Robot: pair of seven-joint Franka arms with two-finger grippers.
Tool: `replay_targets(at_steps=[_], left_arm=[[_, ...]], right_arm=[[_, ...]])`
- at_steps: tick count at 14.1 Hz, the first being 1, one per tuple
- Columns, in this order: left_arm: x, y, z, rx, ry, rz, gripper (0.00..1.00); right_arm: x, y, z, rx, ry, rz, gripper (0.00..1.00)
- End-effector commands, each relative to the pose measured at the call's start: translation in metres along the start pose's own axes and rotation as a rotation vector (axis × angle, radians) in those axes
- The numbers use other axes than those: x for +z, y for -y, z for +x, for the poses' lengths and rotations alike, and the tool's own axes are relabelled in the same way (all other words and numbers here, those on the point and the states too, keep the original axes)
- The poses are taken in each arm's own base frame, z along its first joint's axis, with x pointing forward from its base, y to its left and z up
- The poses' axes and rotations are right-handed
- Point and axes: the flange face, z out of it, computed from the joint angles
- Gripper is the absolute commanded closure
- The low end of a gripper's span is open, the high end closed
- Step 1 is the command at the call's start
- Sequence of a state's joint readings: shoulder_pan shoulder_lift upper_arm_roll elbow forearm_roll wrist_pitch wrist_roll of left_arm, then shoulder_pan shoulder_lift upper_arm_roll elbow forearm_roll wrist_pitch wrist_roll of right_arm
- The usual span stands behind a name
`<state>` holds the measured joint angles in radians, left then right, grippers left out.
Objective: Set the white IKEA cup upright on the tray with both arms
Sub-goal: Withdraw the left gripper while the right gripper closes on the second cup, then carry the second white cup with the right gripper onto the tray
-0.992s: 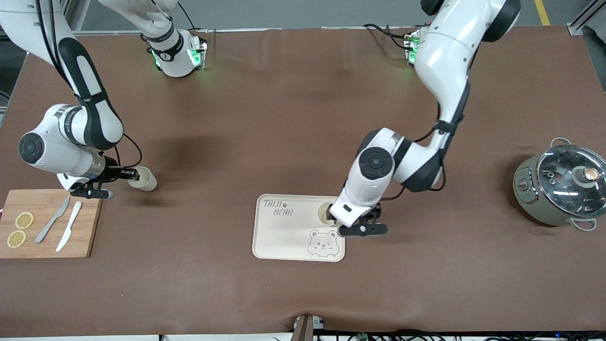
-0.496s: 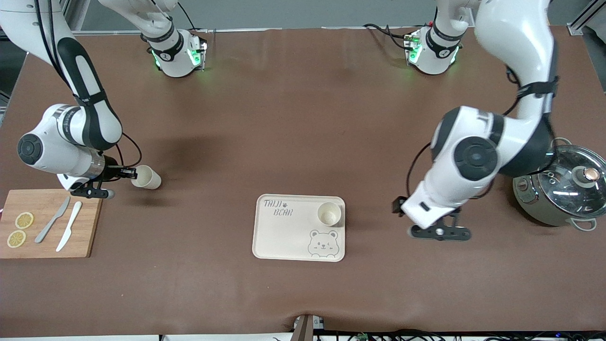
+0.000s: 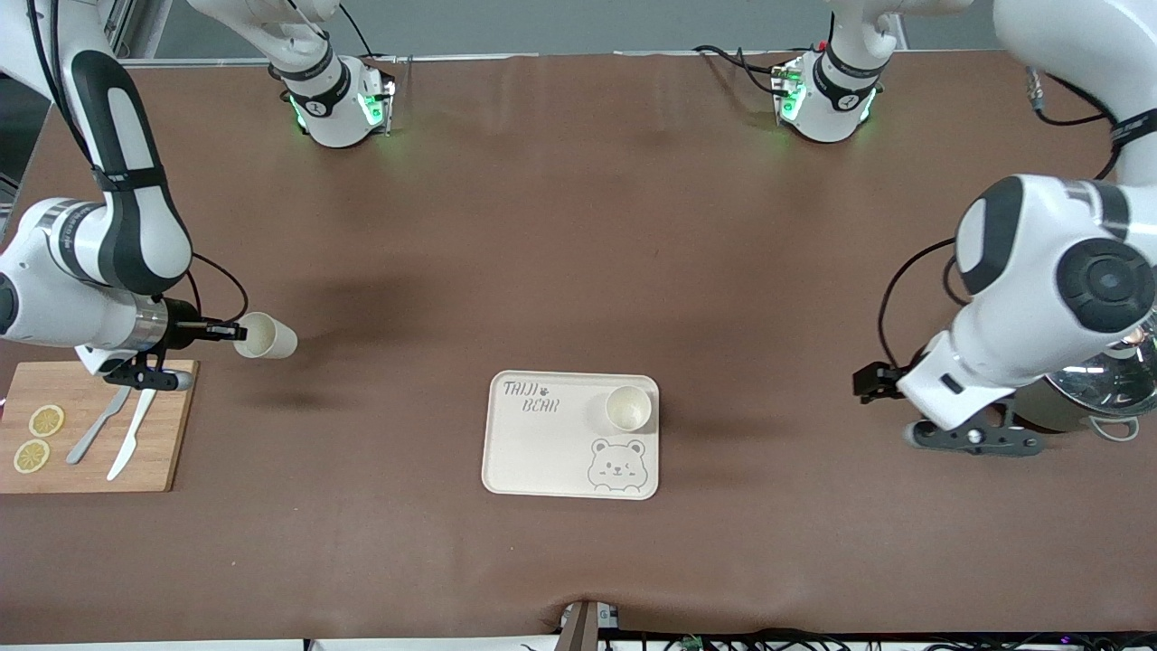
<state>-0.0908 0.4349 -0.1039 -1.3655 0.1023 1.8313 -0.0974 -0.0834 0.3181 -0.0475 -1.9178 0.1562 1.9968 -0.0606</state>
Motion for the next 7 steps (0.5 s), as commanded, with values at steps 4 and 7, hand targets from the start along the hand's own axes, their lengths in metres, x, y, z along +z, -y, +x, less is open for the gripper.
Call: replay_targets(at_steps=[4, 7], left_arm=[[-0.024, 0.010, -0.058, -0.001, -0.003, 0.003, 0.00], [-0.034, 0.007, -0.078, -0.008, -0.004, -0.016, 0.00]], right_arm=[[-0.029, 0.097, 0.005, 0.131, -0.043, 0.040, 1.00], [-0.032, 0.151, 0.000, 0.224, -0.068, 0.035, 1.00]])
